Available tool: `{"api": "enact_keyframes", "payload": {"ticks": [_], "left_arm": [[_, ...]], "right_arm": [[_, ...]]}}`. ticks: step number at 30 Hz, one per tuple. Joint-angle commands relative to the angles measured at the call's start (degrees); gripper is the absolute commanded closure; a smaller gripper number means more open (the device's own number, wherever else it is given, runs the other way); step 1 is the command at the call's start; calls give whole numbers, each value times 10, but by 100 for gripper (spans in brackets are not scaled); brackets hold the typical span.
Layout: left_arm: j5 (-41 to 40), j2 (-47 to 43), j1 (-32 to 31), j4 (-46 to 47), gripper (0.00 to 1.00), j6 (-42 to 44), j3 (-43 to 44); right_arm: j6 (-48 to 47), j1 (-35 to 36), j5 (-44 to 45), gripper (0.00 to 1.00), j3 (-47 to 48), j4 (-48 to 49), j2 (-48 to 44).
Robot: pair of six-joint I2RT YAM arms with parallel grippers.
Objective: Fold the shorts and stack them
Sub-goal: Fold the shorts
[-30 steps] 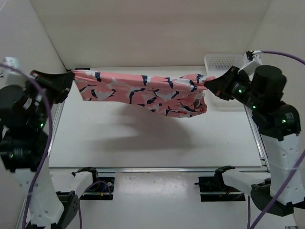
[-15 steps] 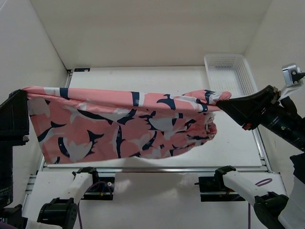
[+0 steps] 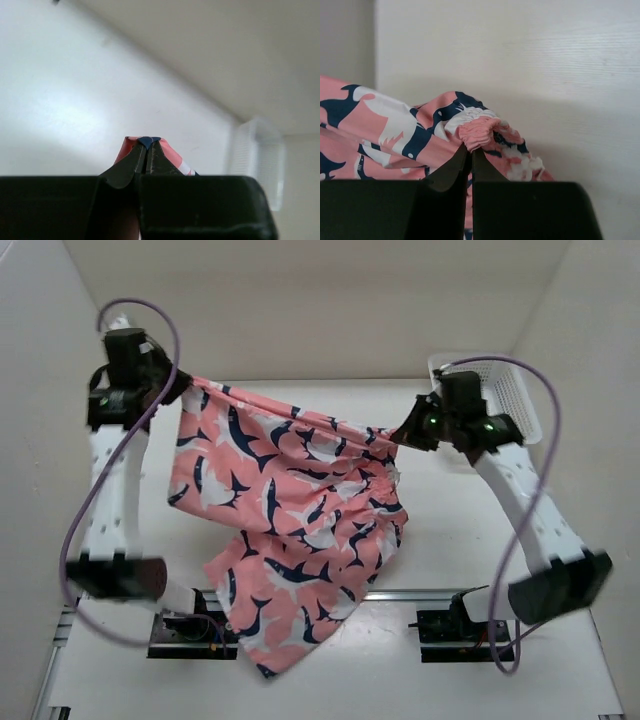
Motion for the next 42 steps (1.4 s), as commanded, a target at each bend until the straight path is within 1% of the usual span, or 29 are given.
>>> {"api": "enact_keyframes", "payload": {"ticks": [1,2,3,4,5,6,8,9,11,14,16,18,20,21,24,25,26,27,28,29,30,31,32,33,35,36,39,42], "left_arm": [[-33,69,41,35,90,16,-4],[-27,124,47,35,90,22,8],[-27,150,47,35,90,28,34],[-19,174,47,35,90,28,49],[-10,215,54,35,90,28,63],[-10,237,54,35,90,34,98],[-4,287,59,35,90,41,133],[7,301,68,29,90,41,166],[18,326,68,29,90,47,198],[39,359,74,15,90,52,258],[54,359,74,8,90,60,265],[68,316,68,2,90,68,239],[73,272,59,2,90,87,169],[84,221,50,-4,90,88,106],[129,134,42,-4,90,93,-17],[136,76,29,-4,90,87,-59],[136,48,23,-4,90,87,-139],[136,19,23,-4,90,87,-179],[136,-32,18,-4,90,87,-214],[146,-56,13,-4,90,87,-276],[153,-78,13,-4,90,87,-305],[160,-118,7,-4,90,87,-331],[165,-137,0,-9,90,79,-380],[165,-154,0,-9,90,67,-404],[165,-202,-12,-14,90,55,-448],[165,-216,-22,-21,90,40,-490],[160,-262,-42,-26,90,19,-560],[160,-295,-49,-32,90,-9,-604]], "right_arm": [[-34,-27,96,100,-16,59,94],[-34,-34,89,100,-5,69,123],[-26,-48,89,100,6,87,181],[-19,-53,73,100,19,93,211],[-19,-53,73,100,53,93,238],[-12,-61,68,100,74,99,291],[1,-66,51,100,112,99,354],[1,-66,46,100,146,99,370],[9,-66,39,100,178,99,405],[22,-66,24,100,223,99,427],[22,-66,18,100,230,99,432],[22,-72,12,100,230,99,425],[16,-72,7,100,208,99,407],[11,-79,-3,100,184,94,394],[5,-91,-11,100,141,94,370],[5,-91,-17,100,112,94,352],[5,-97,-17,100,97,94,342],[5,-97,-17,100,83,94,331],[-2,-97,-17,100,69,94,312],[-2,-97,-17,100,44,94,302],[-2,-97,-17,100,29,94,280],[-7,-97,-11,100,14,94,269],[-7,-97,-11,100,-1,94,257],[-7,-97,-4,100,-34,94,232],[-7,-97,3,100,-71,94,206],[-7,-97,4,100,-108,94,181],[-12,-97,27,100,-160,99,140],[-12,-97,33,100,-230,111,100]]}}
